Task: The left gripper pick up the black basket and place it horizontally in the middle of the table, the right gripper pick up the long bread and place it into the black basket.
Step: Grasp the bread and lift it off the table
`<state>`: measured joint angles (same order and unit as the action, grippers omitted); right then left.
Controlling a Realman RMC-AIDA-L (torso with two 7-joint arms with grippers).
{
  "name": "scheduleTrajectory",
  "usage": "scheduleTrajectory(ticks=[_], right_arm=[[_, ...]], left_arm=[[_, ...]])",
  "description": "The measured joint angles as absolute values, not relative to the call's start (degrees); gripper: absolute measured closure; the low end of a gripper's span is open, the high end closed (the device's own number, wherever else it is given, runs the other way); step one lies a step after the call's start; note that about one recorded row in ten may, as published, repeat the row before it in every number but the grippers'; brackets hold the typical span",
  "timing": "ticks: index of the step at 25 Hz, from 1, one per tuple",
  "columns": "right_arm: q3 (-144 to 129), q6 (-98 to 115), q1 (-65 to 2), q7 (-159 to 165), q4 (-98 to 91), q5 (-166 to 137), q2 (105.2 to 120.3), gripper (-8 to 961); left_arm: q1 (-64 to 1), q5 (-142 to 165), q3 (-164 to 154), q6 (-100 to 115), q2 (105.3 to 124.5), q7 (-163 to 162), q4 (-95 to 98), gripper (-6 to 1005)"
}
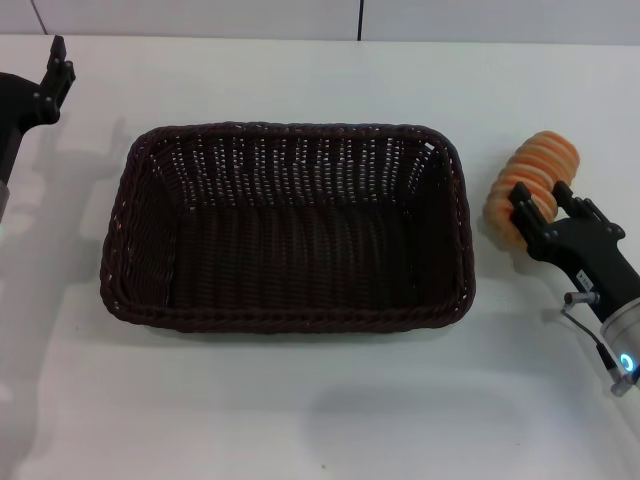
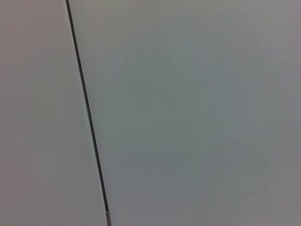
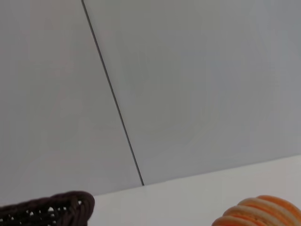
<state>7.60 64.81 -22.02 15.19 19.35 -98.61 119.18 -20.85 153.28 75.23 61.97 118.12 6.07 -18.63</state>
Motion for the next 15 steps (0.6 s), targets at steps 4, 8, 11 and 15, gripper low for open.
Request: scheduleTrajectory(ticks=[4,8,11,15], right_arm=[[7.6,66.0,-21.5,15.2,19.4,-98.7,119.18,413],[7.6,68.9,-20.7,15.1,19.6,-99.3,119.21,431],[7.6,72.0,-19.9,14.9,20.1,-99.4,119.28,444],[7.6,75.4,-19.0,14.9,20.2,-99.4,119.22,481]], left_arm=[[-20.8,153.3,75.2,62.0,118.12,6.1,-18.6,212],[-20.9,153.3,75.2,62.0,118.12,6.1,-18.6,212],[-21.0,153.3,75.2,62.0,118.12,6.1,-18.6,212],[-21.0,153.3,75.2,62.0,118.13,6.1,-18.6,212]])
